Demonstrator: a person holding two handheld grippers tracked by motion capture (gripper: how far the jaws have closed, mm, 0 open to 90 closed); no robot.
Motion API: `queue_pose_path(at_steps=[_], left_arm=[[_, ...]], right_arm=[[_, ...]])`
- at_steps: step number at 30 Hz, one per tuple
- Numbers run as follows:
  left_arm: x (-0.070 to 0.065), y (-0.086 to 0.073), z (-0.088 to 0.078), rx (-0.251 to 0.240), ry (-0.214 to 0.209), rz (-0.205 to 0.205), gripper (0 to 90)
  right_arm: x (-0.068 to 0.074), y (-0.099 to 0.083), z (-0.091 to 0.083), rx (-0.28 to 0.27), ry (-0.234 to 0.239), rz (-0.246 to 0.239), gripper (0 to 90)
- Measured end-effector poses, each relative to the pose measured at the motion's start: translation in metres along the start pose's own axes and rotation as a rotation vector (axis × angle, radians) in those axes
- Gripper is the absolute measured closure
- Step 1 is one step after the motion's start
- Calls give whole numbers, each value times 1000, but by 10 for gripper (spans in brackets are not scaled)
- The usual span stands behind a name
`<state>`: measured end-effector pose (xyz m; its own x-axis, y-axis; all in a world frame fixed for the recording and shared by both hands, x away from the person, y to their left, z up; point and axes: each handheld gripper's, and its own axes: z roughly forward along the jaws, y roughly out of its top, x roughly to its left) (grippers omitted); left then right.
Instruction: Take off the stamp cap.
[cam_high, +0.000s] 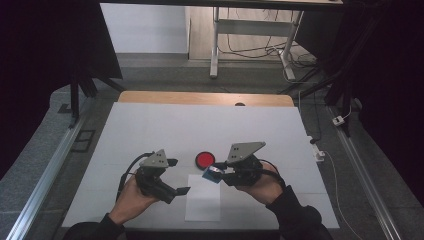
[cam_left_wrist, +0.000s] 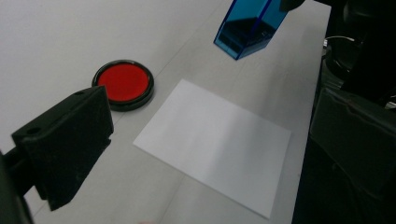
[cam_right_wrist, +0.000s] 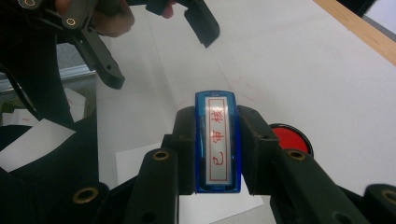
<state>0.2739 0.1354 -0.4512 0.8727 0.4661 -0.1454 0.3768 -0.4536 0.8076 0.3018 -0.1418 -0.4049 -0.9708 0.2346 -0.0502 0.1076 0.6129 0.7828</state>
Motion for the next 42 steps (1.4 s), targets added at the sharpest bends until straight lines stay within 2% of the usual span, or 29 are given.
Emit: queue_pose_path(at_steps=[9,14,20,27,32,35,42], left_arm=[[0,14,22,26,-21,54,0],[-1,18,33,41,-52,98,0],[1,20,44,40,-80,111,0],[-1,15,50,47,-102,132,0],[-3,12,54,56,-121,139,0],[-2,9,54,52,-127,154,37],[2,6,50,22,-187,192,195]], right_arm=[[-1,0,-1,-6,5,-8,703],[-1,1,-2,-6,11,-5,703],[0,1,-1,-21,18,-7,703],[2,1,0,-10,30,-14,703],[3,1,1,-27,48,-6,702],[5,1,2,-23,59,-12,702],[6,1,3,-48,103,-10,703]])
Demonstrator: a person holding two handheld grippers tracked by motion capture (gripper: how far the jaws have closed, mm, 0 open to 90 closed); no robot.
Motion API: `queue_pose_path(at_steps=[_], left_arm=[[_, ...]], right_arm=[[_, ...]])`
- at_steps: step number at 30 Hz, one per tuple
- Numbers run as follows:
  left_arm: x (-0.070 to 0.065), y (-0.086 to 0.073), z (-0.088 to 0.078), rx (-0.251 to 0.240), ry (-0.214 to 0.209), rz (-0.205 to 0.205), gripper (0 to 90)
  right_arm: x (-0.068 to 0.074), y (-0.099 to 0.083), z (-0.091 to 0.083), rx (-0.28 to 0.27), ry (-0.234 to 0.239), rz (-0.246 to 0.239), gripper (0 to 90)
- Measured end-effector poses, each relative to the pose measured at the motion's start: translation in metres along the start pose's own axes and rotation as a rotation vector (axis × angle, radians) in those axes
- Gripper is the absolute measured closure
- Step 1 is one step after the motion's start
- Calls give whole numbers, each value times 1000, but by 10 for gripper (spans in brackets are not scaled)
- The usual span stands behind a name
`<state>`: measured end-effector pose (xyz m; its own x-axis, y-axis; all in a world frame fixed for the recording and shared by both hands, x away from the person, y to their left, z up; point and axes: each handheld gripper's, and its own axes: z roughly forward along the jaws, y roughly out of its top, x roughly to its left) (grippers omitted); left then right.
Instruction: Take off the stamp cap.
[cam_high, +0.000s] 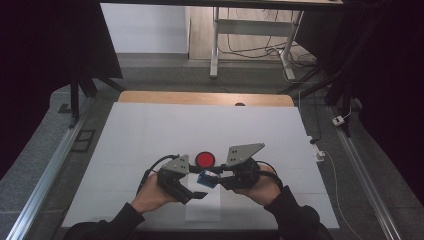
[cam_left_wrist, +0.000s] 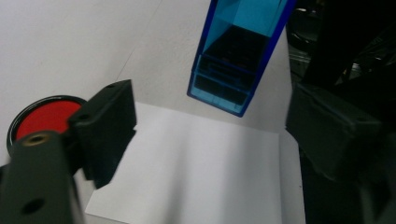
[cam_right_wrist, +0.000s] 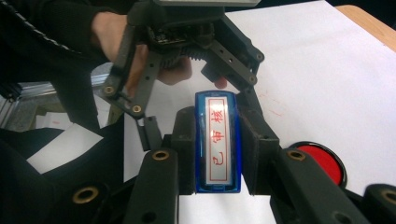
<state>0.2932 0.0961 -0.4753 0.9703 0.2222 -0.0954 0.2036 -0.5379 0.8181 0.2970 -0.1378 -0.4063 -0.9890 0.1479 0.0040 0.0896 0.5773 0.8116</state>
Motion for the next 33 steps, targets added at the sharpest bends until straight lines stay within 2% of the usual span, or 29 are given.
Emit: queue_pose_path(at_steps=[4,13,16,27,33], left_arm=[[2,-1,-1,12,-19,32,293],[4,-2,-8,-60,-74,26,504],[3,-2,-9,-65,-85,35,557],[2,-1,-9,-65,-114,62,637],[3,-1,-9,-68,-137,58,656]], right_arm=[[1,0,1,-5,16,-18,703],[3,1,-1,-22,31,-32,703],[3,1,-1,-26,35,-35,704],[4,2,-3,-33,51,-57,704],[4,2,-3,-35,62,-73,704]])
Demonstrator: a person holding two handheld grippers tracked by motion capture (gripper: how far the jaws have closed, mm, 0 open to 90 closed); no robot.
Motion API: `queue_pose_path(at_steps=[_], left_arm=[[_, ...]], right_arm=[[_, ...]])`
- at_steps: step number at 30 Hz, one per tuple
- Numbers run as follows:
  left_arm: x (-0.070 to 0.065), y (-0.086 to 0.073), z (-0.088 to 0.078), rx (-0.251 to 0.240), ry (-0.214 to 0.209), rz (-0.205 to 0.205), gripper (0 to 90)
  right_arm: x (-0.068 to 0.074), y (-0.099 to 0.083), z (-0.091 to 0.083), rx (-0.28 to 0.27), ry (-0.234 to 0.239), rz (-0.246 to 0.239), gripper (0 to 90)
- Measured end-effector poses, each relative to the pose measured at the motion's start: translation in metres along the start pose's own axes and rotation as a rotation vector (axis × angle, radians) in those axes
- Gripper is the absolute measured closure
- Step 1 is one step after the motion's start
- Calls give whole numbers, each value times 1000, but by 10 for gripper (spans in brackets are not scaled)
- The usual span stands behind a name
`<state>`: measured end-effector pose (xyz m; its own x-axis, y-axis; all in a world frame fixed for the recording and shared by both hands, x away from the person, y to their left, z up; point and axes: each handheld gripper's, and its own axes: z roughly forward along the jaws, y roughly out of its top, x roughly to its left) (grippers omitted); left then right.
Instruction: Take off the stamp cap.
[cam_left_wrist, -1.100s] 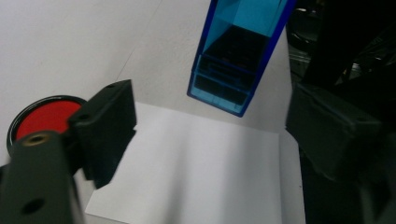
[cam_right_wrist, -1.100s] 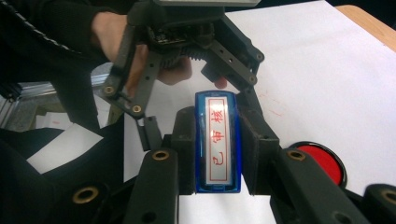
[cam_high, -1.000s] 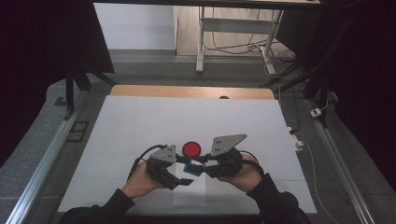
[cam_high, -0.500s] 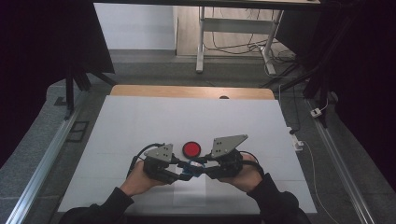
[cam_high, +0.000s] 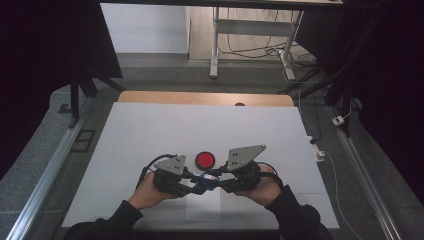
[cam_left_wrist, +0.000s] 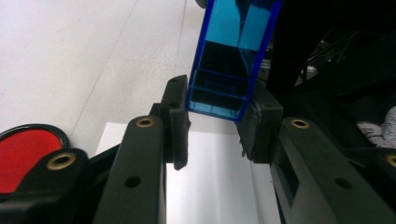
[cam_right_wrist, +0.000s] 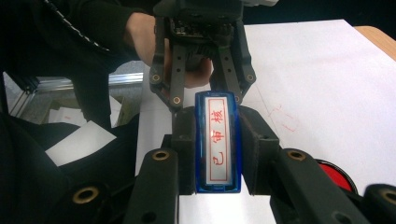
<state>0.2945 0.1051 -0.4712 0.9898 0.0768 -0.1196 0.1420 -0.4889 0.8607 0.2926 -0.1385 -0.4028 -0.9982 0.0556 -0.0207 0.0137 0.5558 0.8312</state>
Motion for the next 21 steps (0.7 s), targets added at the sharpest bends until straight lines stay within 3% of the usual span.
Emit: queue_pose_path(at_steps=[12,21], left_arm=[[1,2,-2,-28,-31,20,687],[4,4,-3,-17,-35,-43,690]], right_arm=[[0,1,-4,-32,23,-5,703],[2,1,-6,-37,-13,-45,705]])
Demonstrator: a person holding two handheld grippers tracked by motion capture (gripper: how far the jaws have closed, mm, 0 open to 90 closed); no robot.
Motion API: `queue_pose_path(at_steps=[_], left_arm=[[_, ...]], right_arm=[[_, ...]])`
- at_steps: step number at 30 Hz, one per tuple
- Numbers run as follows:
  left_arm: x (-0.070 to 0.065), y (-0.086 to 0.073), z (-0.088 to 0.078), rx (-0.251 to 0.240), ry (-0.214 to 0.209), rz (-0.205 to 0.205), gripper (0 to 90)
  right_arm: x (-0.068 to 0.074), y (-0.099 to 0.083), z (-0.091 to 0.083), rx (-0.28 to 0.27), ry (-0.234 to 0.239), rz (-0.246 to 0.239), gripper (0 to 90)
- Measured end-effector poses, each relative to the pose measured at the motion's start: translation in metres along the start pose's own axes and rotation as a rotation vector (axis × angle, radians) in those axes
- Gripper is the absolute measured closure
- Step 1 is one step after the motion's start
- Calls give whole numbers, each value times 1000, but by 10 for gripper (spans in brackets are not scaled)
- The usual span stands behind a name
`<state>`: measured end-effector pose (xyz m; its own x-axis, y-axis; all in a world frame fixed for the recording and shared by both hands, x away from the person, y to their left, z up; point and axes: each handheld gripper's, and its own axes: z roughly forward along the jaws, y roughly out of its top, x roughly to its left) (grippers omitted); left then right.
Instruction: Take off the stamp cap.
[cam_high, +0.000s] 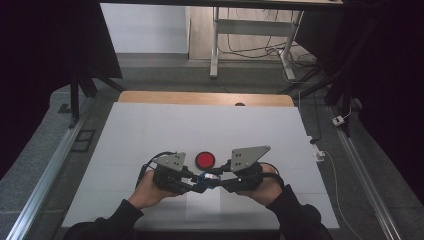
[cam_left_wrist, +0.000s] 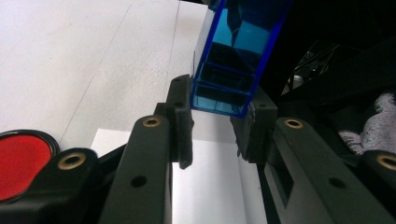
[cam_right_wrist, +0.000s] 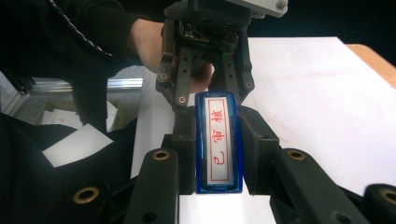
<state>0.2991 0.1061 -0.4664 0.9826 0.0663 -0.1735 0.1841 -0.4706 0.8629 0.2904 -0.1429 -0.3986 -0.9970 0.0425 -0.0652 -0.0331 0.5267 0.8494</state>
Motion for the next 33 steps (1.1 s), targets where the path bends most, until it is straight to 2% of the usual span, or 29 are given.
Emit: queue_pose_path(at_steps=[1,5,7,10,13,16,18,23,33], left_arm=[[1,0,0,2,-1,-14,690],[1,0,0,4,-5,-20,690],[-1,0,-1,-2,-5,5,691],[-3,0,-2,0,-1,37,691],[-3,0,-1,27,11,56,691],[-2,-2,1,68,34,46,691],[-1,-3,2,73,36,30,691],[-1,-4,3,103,92,5,688],[-7,-5,-6,121,173,-65,687]], right_arm=[[1,0,0,-1,-6,-8,706],[3,0,0,-6,-25,-37,707],[3,0,0,-2,-15,-32,708],[-1,-1,-1,-29,22,11,708],[-4,-2,-2,-24,40,23,708],[-3,-3,-1,-12,16,17,708],[-4,-3,-1,-16,4,22,708],[-5,-4,-1,-10,-12,36,706],[-6,-5,0,3,-48,57,706]])
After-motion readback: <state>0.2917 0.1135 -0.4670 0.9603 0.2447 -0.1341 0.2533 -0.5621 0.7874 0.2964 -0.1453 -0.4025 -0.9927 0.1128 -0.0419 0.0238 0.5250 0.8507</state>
